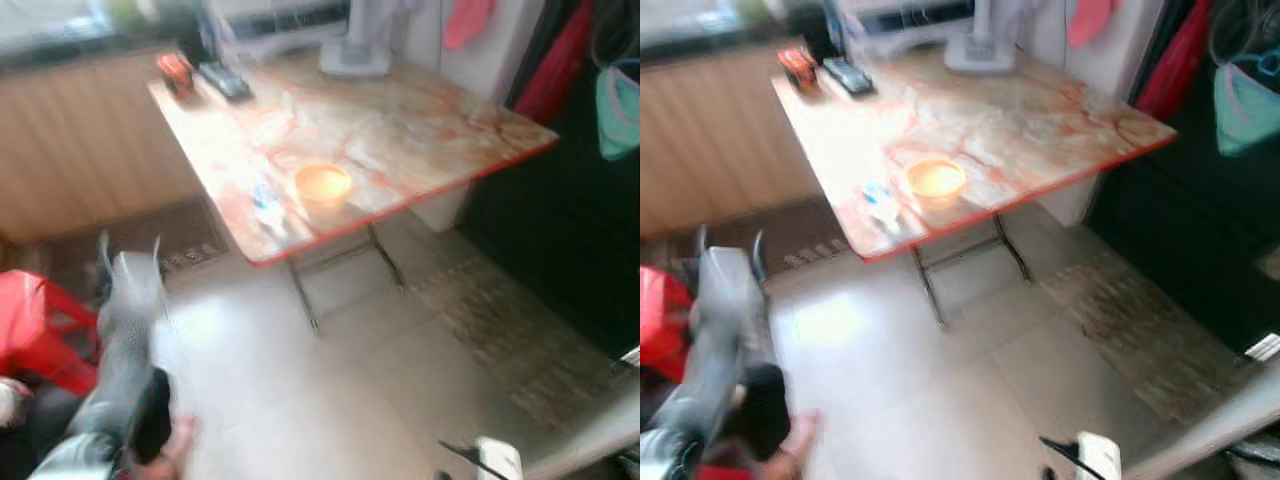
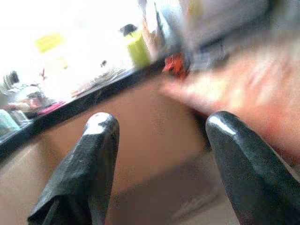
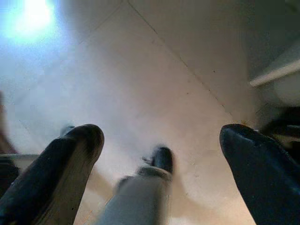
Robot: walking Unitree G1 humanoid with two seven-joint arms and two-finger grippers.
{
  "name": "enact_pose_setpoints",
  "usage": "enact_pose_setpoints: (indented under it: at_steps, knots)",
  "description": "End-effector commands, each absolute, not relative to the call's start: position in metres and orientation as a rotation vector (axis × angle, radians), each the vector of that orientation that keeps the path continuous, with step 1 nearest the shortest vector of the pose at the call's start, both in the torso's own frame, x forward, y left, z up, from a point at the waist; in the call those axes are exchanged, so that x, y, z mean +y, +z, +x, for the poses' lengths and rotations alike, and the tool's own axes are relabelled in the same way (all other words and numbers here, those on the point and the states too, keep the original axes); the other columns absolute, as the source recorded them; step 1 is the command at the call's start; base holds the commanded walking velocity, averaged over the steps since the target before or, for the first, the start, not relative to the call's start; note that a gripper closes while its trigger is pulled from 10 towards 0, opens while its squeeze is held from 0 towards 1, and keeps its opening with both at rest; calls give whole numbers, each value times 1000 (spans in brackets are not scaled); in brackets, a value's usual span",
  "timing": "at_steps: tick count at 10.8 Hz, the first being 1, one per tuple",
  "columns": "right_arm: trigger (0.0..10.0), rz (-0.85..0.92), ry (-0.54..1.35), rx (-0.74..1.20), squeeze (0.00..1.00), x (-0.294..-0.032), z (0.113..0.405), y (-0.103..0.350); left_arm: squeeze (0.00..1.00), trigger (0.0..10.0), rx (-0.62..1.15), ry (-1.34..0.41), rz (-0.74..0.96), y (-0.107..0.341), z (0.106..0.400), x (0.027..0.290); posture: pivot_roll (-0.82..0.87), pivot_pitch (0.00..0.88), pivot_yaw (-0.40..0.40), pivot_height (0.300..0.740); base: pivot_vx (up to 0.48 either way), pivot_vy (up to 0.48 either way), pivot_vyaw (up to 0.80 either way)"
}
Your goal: Restocking fridge
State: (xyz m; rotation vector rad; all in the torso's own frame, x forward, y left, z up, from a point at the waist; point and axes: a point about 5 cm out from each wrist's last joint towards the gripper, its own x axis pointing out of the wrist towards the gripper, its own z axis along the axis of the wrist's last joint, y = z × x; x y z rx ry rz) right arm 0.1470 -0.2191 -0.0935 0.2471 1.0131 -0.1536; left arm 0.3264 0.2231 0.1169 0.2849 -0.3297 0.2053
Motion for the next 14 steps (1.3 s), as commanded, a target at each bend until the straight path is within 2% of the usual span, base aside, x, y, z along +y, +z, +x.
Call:
enact_pose_setpoints:
  at_steps: [1,2,4,8,14]
  knots:
    - [10000,267,-157,1015,0,-215,145,-95,0,10000,-324,133,243,113,325,211,52,0,28,740,0,0,0]
    - [10000,270,-161,1016,0,-215,144,-95,0,10000,-420,87,248,133,331,197,55,0,33,740,0,0,0]
    - [10000,288,-172,1002,0,-213,147,-95,0,10000,-460,7,170,153,341,178,50,12,42,740,0,0,0]
    - [10000,289,-185,999,0,-214,150,-94,0,10000,-419,-18,95,162,348,176,68,49,23,740,0,0,0]
    - [10000,243,-136,1010,0,-215,151,-93,0,10000,-388,-29,58,164,350,176,62,55,18,740,328,0,89]
